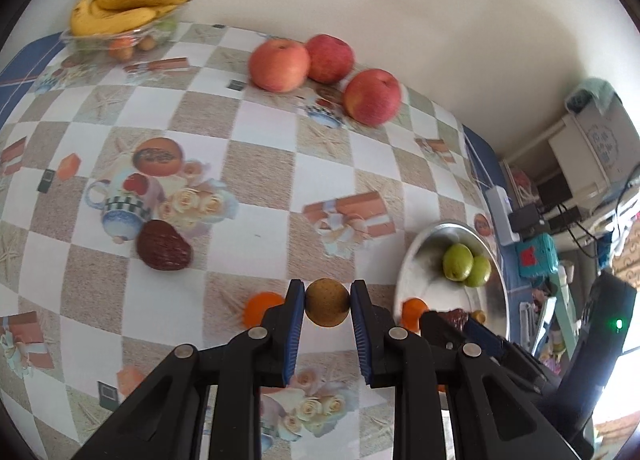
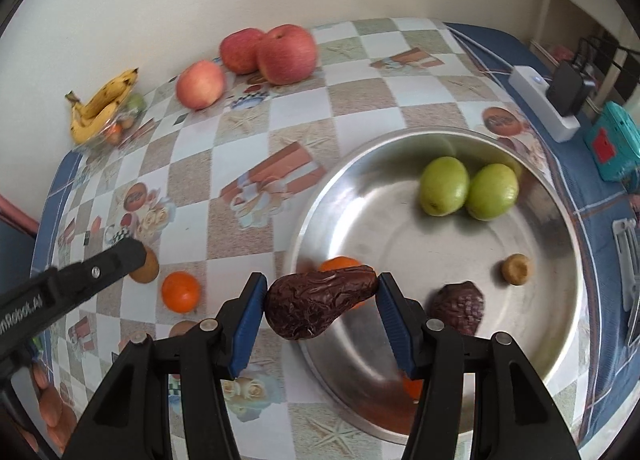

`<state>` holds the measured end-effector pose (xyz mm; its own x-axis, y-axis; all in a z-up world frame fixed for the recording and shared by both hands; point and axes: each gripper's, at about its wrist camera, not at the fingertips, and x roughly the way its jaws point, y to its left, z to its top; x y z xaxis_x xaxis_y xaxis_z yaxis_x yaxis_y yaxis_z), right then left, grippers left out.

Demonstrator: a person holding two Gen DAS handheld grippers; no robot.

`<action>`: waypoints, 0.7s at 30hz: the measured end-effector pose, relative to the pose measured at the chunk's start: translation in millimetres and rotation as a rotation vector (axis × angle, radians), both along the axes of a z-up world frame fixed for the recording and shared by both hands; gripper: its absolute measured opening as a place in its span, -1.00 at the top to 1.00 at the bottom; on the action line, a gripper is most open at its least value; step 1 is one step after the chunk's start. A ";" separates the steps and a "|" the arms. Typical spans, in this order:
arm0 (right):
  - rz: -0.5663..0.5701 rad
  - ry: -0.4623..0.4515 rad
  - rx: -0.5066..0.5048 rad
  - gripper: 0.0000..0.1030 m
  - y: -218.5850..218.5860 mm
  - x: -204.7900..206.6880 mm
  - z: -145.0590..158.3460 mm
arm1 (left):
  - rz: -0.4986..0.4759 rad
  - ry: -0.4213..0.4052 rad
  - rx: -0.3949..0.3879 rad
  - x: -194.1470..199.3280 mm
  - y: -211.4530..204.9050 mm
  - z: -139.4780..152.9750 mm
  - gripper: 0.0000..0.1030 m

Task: Organize fruits
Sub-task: 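Carry the date and jujube to the steel plate and open both grippers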

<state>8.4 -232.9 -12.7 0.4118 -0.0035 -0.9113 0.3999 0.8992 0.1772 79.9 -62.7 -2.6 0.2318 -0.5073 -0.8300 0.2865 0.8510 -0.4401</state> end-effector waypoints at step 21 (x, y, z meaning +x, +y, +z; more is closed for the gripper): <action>-0.242 -0.024 -0.036 -0.13 -62.9 -33.2 9.6 | -0.311 0.004 -0.039 -57.6 -91.1 -2.3 0.48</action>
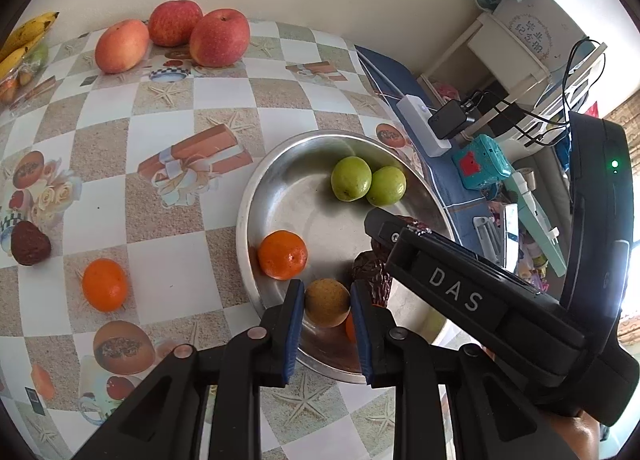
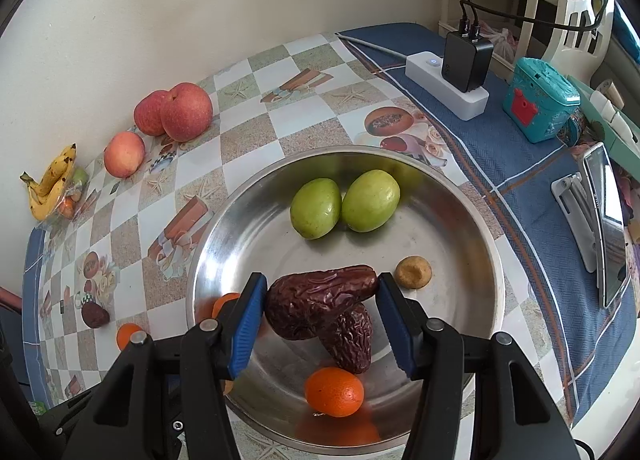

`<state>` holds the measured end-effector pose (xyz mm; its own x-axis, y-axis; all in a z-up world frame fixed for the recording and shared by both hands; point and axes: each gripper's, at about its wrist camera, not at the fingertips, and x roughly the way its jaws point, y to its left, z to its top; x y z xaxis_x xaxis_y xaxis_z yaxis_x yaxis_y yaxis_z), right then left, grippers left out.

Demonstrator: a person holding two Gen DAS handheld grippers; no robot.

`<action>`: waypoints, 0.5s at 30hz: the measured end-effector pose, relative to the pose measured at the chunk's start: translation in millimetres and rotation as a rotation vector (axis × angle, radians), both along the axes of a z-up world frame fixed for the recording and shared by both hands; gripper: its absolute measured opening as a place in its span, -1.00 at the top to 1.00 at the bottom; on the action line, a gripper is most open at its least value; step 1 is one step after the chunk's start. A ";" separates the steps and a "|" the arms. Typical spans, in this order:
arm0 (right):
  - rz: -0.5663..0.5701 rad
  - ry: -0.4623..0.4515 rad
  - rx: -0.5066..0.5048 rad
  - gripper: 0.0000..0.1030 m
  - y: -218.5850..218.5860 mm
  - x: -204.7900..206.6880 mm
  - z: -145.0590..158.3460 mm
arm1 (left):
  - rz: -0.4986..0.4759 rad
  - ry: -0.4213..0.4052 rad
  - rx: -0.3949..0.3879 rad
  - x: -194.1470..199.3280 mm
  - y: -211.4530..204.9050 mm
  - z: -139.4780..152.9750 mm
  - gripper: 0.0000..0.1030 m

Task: Organize fruits
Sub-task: 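Carry the date and jujube to the steel plate and open both grippers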

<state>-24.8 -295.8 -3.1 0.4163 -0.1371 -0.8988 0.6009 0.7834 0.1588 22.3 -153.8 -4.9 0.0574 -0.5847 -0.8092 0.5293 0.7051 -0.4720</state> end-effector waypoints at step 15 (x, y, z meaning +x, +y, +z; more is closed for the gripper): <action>-0.024 0.004 0.028 -0.13 -2.2 -0.9 -3.7 | 0.026 0.021 0.029 4.0 2.4 -6.4 -0.14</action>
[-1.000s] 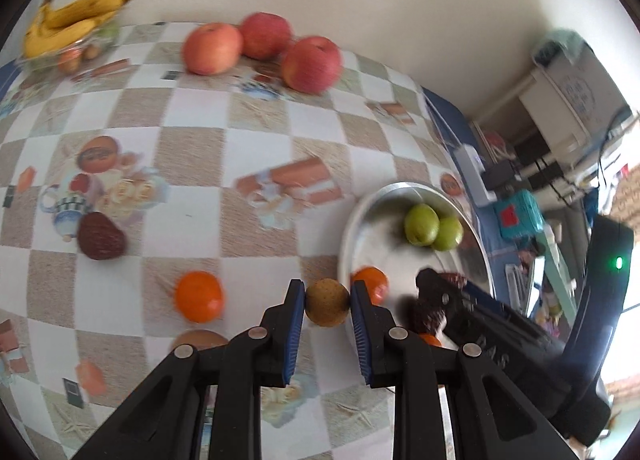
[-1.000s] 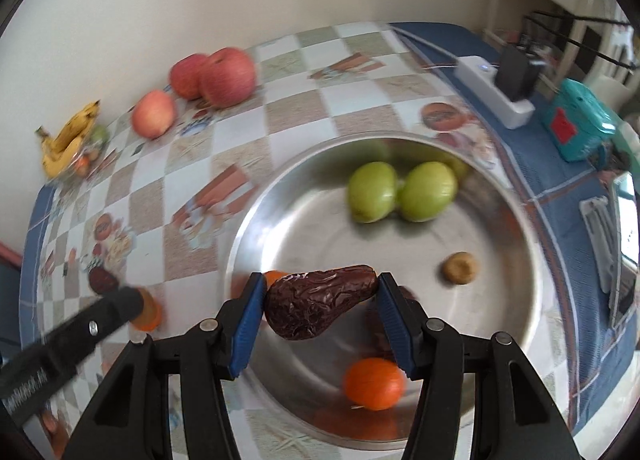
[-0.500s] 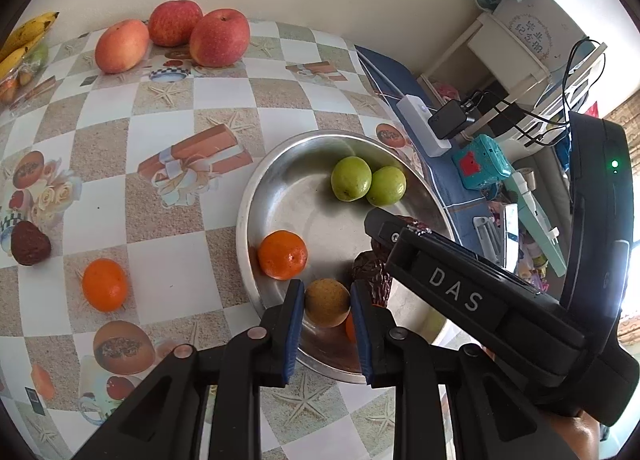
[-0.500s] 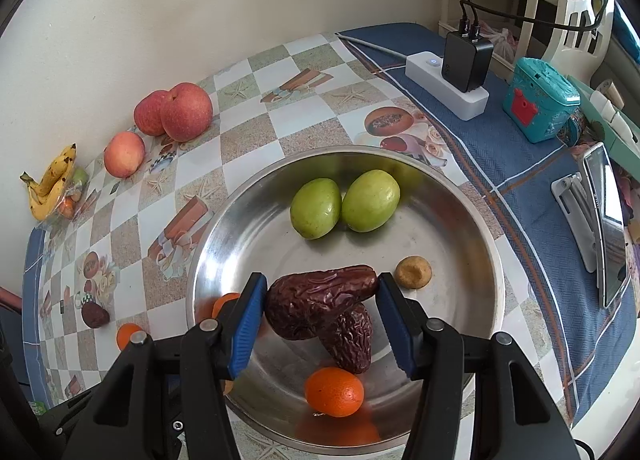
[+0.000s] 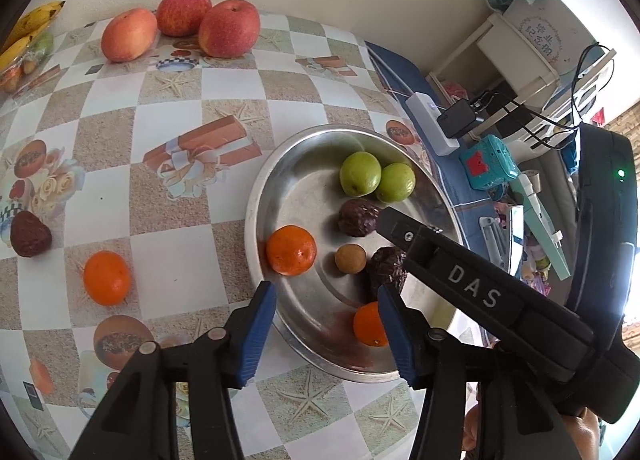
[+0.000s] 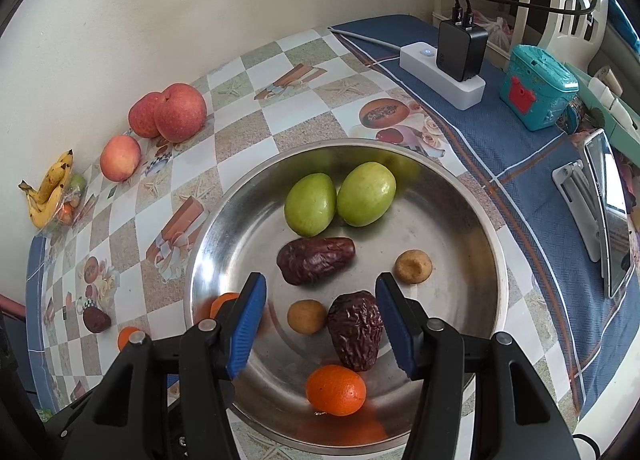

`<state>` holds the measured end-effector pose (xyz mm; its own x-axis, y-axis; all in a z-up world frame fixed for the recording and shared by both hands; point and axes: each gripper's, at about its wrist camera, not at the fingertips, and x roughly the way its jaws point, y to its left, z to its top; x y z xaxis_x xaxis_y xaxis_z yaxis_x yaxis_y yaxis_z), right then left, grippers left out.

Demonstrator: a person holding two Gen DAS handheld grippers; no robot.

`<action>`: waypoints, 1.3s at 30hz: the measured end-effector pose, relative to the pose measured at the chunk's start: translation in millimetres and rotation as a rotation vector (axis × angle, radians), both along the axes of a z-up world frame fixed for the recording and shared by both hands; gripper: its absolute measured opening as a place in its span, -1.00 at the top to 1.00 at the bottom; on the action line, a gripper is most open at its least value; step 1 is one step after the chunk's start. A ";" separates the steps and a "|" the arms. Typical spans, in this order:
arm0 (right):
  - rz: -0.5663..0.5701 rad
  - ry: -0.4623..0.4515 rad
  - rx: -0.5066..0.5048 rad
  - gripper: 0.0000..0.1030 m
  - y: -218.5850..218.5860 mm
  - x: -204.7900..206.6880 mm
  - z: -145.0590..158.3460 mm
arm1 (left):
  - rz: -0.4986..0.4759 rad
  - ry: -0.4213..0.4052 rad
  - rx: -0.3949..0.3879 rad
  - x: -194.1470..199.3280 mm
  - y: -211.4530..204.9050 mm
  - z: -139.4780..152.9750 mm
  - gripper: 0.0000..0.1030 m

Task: Organize fruits
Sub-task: 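Carry the date and jujube to the steel plate and open both grippers, then move both open grippers back toward the remaining fruits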

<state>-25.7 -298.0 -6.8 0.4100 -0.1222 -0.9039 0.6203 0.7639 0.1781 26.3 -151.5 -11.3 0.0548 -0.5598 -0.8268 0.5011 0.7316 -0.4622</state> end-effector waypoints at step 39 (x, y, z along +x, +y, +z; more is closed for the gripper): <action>0.297 -0.010 -0.025 -0.69 90.5 43.5 -4.3 | 0.667 -0.303 0.445 93.6 199.0 28.7 -1.00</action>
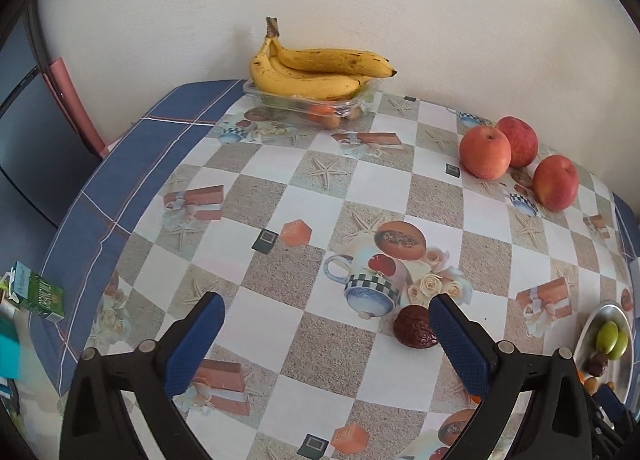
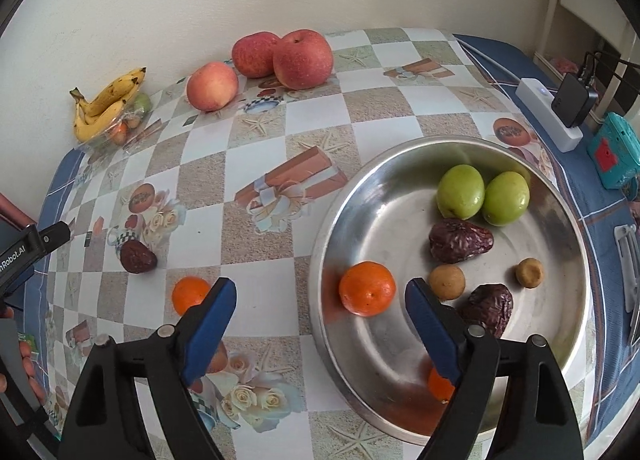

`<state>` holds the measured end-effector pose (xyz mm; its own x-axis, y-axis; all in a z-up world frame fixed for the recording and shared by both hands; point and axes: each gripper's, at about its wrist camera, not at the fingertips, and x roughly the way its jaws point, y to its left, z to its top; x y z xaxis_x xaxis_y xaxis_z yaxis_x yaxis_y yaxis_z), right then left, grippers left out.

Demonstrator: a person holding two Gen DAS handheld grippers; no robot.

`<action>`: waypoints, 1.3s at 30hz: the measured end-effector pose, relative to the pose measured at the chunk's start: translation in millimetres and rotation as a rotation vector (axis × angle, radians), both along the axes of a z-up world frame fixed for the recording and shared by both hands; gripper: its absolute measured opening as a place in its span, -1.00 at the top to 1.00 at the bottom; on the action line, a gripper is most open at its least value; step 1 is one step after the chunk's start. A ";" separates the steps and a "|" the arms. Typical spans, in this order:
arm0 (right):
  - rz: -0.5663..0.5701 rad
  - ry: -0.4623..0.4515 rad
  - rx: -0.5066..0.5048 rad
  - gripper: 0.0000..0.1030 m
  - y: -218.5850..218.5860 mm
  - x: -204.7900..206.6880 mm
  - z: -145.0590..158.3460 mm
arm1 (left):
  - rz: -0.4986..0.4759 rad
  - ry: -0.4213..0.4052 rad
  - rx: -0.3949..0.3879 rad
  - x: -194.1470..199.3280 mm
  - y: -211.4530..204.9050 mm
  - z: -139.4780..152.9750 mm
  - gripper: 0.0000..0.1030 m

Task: Organize fruits
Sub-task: 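Move both open grippers back toward the remaining fruits, then grasp an orange with the right gripper while the left gripper grasps a round dark red date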

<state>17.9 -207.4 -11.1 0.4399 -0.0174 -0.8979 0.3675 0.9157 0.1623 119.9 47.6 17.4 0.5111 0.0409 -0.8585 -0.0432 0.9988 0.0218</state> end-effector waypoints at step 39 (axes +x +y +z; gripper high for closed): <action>0.269 0.107 0.004 -0.69 91.5 50.3 -51.4 | -0.121 0.239 -0.243 30.6 -24.4 -70.7 -0.68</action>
<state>68.1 -116.0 -62.6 0.3314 0.0907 -0.9391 0.1262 0.9822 0.1394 150.5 23.1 -53.3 0.2835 -0.2277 -0.9315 0.0538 0.9736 -0.2217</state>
